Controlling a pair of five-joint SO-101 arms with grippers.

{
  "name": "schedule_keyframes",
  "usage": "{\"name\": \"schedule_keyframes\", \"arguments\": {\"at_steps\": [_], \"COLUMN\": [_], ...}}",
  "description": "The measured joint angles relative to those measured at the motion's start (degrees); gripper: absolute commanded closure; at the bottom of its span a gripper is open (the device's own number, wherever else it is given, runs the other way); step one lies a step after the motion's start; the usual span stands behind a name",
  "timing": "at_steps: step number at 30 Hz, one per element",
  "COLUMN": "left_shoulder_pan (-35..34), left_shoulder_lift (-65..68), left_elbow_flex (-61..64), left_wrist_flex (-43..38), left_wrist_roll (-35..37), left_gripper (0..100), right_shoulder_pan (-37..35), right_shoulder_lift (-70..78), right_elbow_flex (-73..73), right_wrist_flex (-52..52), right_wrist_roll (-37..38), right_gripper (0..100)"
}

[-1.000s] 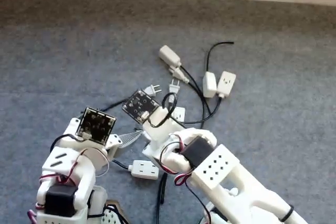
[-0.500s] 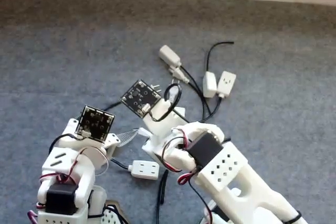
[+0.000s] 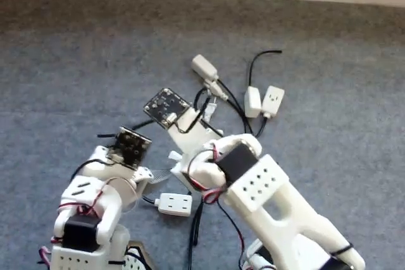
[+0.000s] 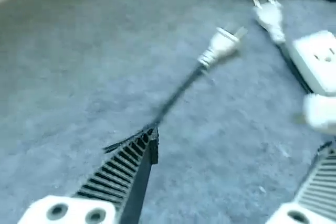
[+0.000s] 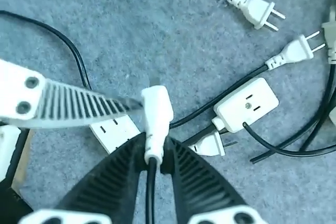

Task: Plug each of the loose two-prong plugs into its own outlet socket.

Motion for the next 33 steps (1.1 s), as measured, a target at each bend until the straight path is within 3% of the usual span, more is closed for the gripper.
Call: {"name": "schedule_keyframes", "arguments": {"at_steps": [7, 11, 20, 28, 33], "left_shoulder_pan": [-11.87, -14.51, -22.07, -22.95, -23.65], "left_shoulder_lift": [0.18, 4.84, 38.59, 78.07, 94.51], "left_elbow_flex": [-4.92, -8.88, -33.14, -66.29, -85.63], "left_wrist_flex": [-3.87, -3.96, -3.87, 13.19, 24.44], "left_wrist_roll": [0.00, 1.32, 3.78, -1.67, -8.62], "left_gripper": [58, 58, 58, 58, 58], "right_shoulder_pan": [0.00, 0.00, -1.67, -5.36, -5.36], "right_shoulder_lift": [6.42, 8.26, 8.44, 8.44, 8.53], "right_elbow_flex": [-1.93, -1.93, -1.93, -1.93, -1.93], "right_wrist_flex": [4.57, 5.89, 8.79, 8.97, 7.82], "right_wrist_roll": [0.26, 2.02, 12.57, 21.89, 28.04], "right_gripper": [99.3, 99.3, 99.3, 99.3, 99.3]}}
